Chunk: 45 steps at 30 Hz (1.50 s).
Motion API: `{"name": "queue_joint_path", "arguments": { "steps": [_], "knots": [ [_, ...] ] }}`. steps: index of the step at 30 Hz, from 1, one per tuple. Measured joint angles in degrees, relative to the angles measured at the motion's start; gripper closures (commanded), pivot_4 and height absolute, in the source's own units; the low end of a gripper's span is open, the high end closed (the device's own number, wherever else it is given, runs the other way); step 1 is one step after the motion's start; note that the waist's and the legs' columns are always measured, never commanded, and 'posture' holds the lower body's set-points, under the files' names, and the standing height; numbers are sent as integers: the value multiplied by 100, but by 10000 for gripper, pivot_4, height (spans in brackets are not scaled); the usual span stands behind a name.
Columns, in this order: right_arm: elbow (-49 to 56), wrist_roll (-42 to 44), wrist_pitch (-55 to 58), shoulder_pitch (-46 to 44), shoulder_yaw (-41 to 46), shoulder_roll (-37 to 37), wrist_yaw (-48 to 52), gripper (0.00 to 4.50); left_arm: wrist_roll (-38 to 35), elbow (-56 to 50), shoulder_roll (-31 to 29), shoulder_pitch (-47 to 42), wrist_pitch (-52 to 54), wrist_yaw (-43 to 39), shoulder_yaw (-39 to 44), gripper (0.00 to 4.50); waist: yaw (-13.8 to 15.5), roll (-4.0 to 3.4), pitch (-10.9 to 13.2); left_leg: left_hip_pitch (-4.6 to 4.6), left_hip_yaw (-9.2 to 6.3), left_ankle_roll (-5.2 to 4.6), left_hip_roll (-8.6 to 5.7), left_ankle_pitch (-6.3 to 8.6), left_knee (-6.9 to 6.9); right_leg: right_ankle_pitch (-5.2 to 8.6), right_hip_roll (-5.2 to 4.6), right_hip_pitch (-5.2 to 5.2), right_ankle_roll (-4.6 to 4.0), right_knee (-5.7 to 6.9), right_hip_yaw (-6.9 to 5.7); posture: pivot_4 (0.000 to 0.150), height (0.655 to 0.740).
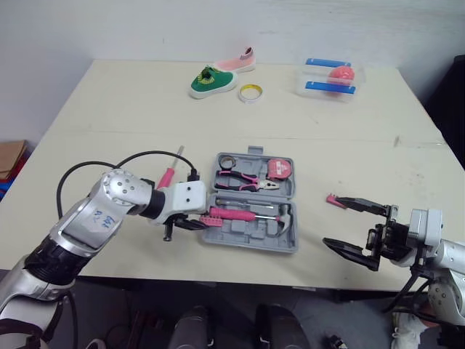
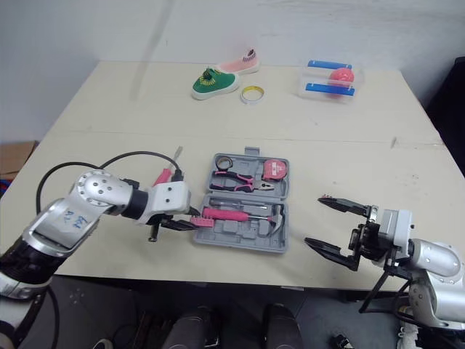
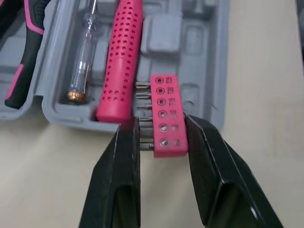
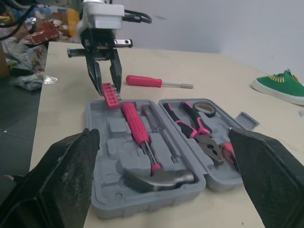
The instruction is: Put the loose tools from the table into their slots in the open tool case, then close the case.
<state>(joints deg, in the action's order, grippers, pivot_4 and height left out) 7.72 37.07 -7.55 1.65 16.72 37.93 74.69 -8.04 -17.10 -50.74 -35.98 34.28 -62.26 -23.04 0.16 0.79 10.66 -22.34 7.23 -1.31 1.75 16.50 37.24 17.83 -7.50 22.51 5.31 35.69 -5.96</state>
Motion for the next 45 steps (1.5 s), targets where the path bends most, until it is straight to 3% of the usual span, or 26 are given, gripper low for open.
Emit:
{"name": "queue_joint_path", "arguments": {
  "steps": [19,29,30,35,42,45],
  "knots": [
    [172,-86,84,64,-65,-67,-271,0,637,461,733,-353,82,-177,-403,37957,24,5,3,-1,-2,-10,-5,-1,22,0,1,-5,0,16,-4,1500,7400],
    [252,-112,54,179,-65,-70,-299,0,737,573,803,-254,-197,-124,-378,37957,76,5,3,0,-6,-10,-3,-1,30,0,-6,-7,0,21,-1,1500,7400],
    [338,-107,74,190,-65,-70,-306,0,736,572,816,-228,-197,-111,-357,29957,87,5,3,0,-6,-10,-3,-1,31,0,-6,-7,0,21,-1,1500,7400],
    [398,-84,157,205,-65,-70,-318,0,703,540,828,-121,-587,-127,-204,9930,111,5,3,-5,-10,-11,-1,-1,35,0,-7,-7,0,21,0,1500,7400],
    [401,-11,263,219,-65,-70,-282,0,256,-138,362,73,-700,-301,694,9930,90,5,3,-3,-10,-10,0,0,33,0,-5,-7,0,21,-3,1500,7400],
    [376,-5,263,219,-69,-71,-264,0,-26,117,604,607,-1272,-197,1191,18162,94,5,3,-3,-11,-10,1,0,35,0,-6,-8,0,22,-3,1500,7400]
  ]
}}
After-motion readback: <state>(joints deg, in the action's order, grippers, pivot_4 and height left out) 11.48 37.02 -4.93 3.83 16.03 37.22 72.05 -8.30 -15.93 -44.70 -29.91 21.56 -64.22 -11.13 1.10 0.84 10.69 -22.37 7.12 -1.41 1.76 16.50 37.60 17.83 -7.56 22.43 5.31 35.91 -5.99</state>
